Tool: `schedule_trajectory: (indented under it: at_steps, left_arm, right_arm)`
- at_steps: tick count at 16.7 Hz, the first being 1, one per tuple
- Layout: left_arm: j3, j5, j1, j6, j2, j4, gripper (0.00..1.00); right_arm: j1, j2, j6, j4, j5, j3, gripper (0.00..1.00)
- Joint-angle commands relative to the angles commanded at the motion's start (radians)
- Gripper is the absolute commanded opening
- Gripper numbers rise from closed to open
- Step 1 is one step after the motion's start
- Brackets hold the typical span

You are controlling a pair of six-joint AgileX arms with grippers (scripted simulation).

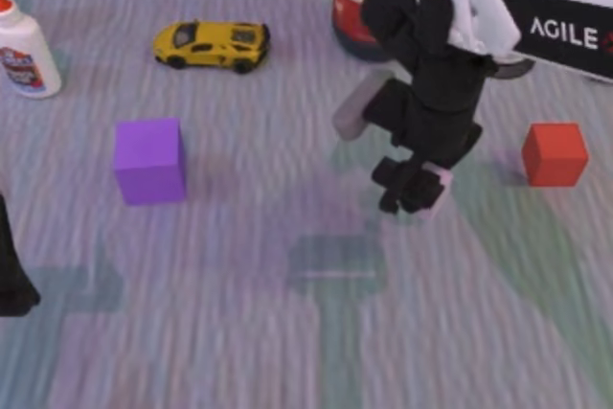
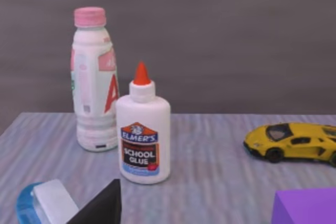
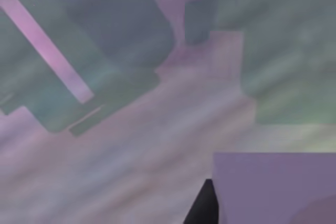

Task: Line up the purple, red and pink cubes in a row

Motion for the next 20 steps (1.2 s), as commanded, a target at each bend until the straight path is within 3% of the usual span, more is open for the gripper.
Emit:
schedule_trajectory:
  at_steps: [8,17,20]
  left_arm:
    - [0.000,0.000,0.000,0.000,0.000,0.000,1.00]
    - [0.000,0.000,0.000,0.000,0.000,0.000,1.00]
    - [0.000,0.000,0.000,0.000,0.000,0.000,1.00]
  right_arm:
    - [0.003,-0.018,-0.037,-0.014,-0.001,-0.001,0.00]
    - [0.065,-0.140,-0.453,-0.024,-0.011,-0.127,0.00]
    - [0.075,-0.166,-0.515,-0.022,-0.013,-0.149,0.00]
